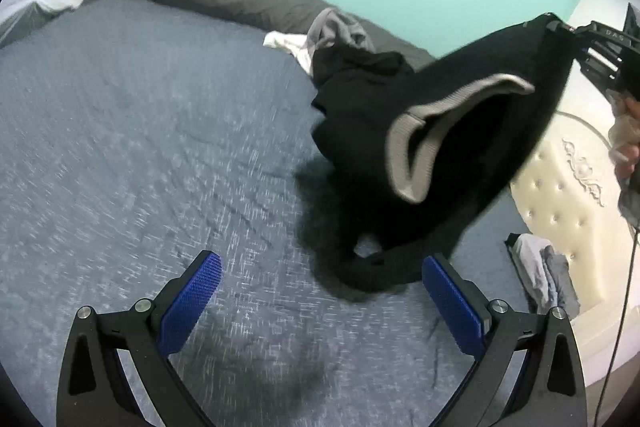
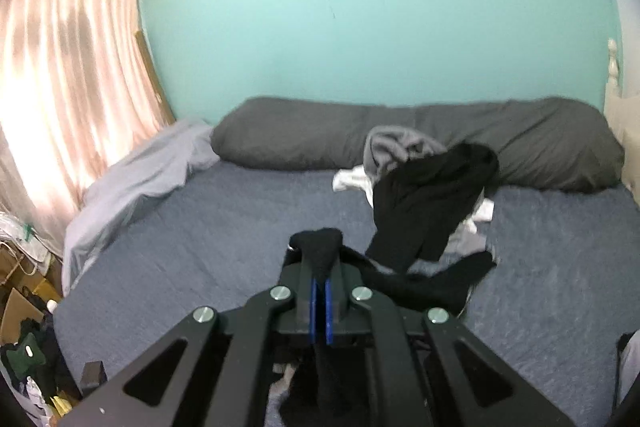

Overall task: Fold clothes
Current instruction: 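Grasp the hoodie hem with the right tool and lift it up, then lower the black hoodie onto the open bed with the right tool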

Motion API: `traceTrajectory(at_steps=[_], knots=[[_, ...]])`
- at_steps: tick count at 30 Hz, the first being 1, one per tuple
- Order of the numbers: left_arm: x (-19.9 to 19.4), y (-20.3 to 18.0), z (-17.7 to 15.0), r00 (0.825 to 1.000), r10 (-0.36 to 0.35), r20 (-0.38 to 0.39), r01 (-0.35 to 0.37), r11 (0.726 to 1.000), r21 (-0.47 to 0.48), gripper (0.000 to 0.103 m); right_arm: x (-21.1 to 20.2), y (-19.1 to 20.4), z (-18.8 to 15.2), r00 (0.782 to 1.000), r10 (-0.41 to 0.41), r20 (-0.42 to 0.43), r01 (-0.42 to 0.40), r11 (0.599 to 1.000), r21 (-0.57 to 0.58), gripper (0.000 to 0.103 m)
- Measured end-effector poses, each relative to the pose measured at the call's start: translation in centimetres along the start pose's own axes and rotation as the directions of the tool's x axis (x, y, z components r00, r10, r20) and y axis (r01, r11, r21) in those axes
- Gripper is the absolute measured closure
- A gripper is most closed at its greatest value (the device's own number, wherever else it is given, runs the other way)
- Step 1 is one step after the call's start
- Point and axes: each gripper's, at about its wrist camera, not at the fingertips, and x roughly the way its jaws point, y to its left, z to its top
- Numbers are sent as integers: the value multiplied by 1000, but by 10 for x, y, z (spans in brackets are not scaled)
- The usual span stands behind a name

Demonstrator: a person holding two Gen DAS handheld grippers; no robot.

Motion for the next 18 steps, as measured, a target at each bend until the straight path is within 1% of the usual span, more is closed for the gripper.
traceTrajectory(at_steps=[2,5,7,10,12,14,18], knots=[[-17,-6,0,1000,-5,11,5,1000,4,0,-26,7,10,1000,4,29,-4,1000,2,101],[-38,-15,-2,1000,-11,29,10,1000,14,0,-59,16,17,999,8,50,-8,1000,-6,101],[-53,-21,-6,999,-13,39,12,1000,22,0,-82,20,17,998,15,62,-15,1000,-3,101],[-63,-26,-16,999,-20,32,20,1000,24,0,-107,23,11,999,12,53,-11,1000,-9,101],[-66,-28,-25,999,-28,20,28,999,25,0,-113,24,-2,1000,5,21,-4,1000,-11,101],[-66,-31,-35,999,-38,5,38,999,25,0,-115,21,-21,1000,5,-10,-5,1000,8,101],[-64,-32,-55,999,-40,-27,41,999,34,0,-106,7,-68,998,13,-57,-10,998,63,101]])
